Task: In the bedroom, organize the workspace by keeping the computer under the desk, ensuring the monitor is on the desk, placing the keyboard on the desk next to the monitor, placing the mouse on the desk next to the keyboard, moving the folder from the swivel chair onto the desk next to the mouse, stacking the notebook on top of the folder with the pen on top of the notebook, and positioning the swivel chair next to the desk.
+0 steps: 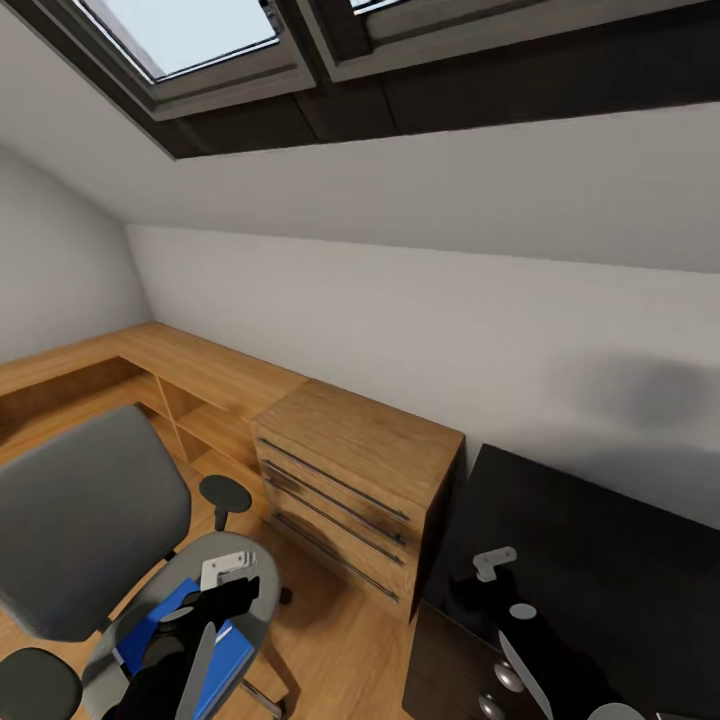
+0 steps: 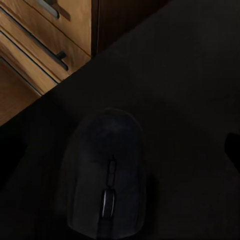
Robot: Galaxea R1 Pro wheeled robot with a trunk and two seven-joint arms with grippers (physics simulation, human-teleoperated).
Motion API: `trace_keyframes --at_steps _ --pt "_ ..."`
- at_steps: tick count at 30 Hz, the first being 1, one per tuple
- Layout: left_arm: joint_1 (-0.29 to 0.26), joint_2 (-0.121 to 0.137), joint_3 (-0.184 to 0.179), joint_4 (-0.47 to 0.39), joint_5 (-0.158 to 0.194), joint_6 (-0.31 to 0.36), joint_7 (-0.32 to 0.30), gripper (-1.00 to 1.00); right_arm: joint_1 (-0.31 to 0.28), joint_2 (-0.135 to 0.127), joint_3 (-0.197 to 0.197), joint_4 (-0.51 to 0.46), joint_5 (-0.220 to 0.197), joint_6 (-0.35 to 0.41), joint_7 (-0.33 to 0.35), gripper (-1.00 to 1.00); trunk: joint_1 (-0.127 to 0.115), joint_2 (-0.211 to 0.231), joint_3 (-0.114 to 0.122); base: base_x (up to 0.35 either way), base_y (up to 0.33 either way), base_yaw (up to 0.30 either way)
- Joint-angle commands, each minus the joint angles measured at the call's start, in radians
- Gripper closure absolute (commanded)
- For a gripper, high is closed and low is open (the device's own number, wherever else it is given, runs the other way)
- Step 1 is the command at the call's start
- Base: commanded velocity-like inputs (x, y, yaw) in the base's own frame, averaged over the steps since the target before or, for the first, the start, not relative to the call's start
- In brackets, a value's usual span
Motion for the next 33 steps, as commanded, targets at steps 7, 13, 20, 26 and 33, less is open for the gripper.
trace_keyframes --at_steps 7,13,20,26,33 --pt "-0.001 -0.001 0.001 -0.003 0.001 0.005 0.002 -1.00 -0.001 -0.001 0.004 -0.003 -0.008 0.027 0.000 -1.00 0.000 -0.001 -0.002 0.000 0.000 0.000" --pt "-0.001 0.000 0.001 -0.005 0.001 0.005 0.002 -1.00 -0.001 -0.001 0.004 -0.005 -0.010 0.033 0.001 -1.00 0.000 -0.001 -0.002 0.000 0.000 0.000" --pt "-0.001 0.000 0.001 -0.023 0.001 0.005 0.002 -1.00 -0.001 -0.001 0.003 -0.004 -0.011 0.035 0.002 -1.00 0.019 -0.036 -0.017 0.000 0.000 0.000" --pt "-0.001 -0.001 0.001 -0.026 0.001 0.005 0.002 -1.00 -0.001 -0.001 0.003 -0.004 -0.010 0.034 0.002 -1.00 0.039 -0.071 -0.033 0.000 0.000 0.000" --pt "-0.001 -0.001 0.001 -0.027 0.001 0.005 0.002 -1.00 -0.001 -0.001 0.001 -0.004 -0.011 0.034 0.000 -1.00 0.039 -0.071 -0.033 0.000 0.000 0.000"
